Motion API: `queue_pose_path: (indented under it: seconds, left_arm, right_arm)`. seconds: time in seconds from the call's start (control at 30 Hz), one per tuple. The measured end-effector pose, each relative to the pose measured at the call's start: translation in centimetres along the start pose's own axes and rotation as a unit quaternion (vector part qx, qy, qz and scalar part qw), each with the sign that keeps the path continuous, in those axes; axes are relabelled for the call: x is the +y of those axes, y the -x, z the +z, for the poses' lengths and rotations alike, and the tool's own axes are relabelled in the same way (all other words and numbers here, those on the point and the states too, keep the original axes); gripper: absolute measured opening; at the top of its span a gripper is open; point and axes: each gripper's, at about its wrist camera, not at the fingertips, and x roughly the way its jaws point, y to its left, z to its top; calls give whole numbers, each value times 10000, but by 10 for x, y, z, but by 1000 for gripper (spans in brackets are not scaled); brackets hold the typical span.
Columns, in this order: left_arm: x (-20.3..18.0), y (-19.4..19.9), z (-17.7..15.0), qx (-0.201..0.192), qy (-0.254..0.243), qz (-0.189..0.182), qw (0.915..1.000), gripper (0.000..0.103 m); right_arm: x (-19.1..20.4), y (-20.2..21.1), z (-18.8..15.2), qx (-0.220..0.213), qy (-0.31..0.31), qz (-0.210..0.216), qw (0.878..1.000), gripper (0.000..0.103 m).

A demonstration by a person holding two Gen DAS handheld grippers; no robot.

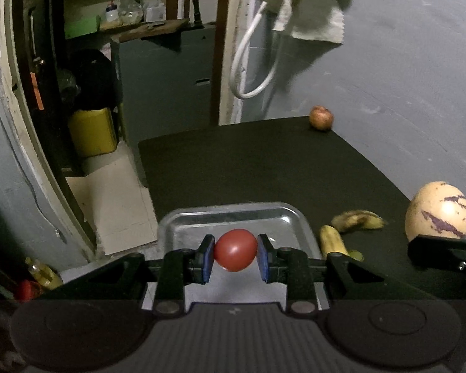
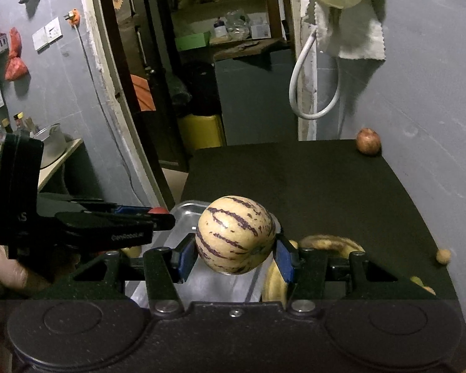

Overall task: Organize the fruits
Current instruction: 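Carry the tomato and the pepino melon over the silver tray with both tools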

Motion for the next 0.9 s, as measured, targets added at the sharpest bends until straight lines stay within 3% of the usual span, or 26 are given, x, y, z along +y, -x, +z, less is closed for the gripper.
queue_pose_path:
  seconds: [0.3,0.6,0.9]
  left_arm:
    - [41,-56,17,217,-38,-134,9997,31]
    - [47,-110,12,476,-493,-212,9974,31]
    - [44,-129,10,585,-632,-336,9957,31]
  right_arm:
    - [12,-70,9,254,208,-278,9991,54]
    - [18,-164,-4,808,445,-619,9938,54]
    - [18,-195,-11,1107,565,-762,9893,54]
